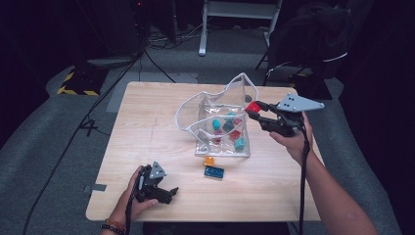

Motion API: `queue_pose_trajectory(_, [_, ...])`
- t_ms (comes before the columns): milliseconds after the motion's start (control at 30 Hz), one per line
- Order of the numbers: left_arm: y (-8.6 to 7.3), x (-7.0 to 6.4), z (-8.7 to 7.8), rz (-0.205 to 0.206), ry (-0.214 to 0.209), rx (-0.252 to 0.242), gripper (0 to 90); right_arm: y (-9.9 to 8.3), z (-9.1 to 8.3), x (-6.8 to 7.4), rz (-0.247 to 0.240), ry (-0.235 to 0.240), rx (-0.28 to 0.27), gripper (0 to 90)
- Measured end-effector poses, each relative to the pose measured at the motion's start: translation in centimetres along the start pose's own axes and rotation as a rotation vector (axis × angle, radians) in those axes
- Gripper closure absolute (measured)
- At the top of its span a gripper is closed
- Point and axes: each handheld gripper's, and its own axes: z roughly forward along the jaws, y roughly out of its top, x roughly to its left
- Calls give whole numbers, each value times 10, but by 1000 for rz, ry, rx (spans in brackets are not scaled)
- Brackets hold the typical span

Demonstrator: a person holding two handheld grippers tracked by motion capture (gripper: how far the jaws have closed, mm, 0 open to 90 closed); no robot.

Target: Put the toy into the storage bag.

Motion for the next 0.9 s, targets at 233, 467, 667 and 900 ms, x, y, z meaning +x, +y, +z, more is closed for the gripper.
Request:
queue_pose_trajectory(233, [0,0,0,0,0,0,2,7,21,-3,11,-8,24,592])
queue_pose_trajectory(467, [0,0,0,0,0,0,2,9,41,-3,13,-22,52,592])
queue_pose_trajectory(667, [0,0,0,0,-1,2,2,7,54,-4,26,-21,78,592])
queue_pose_trajectory(900, [0,0,0,0,-1,2,2,4,61,-6,31,-34,96,592])
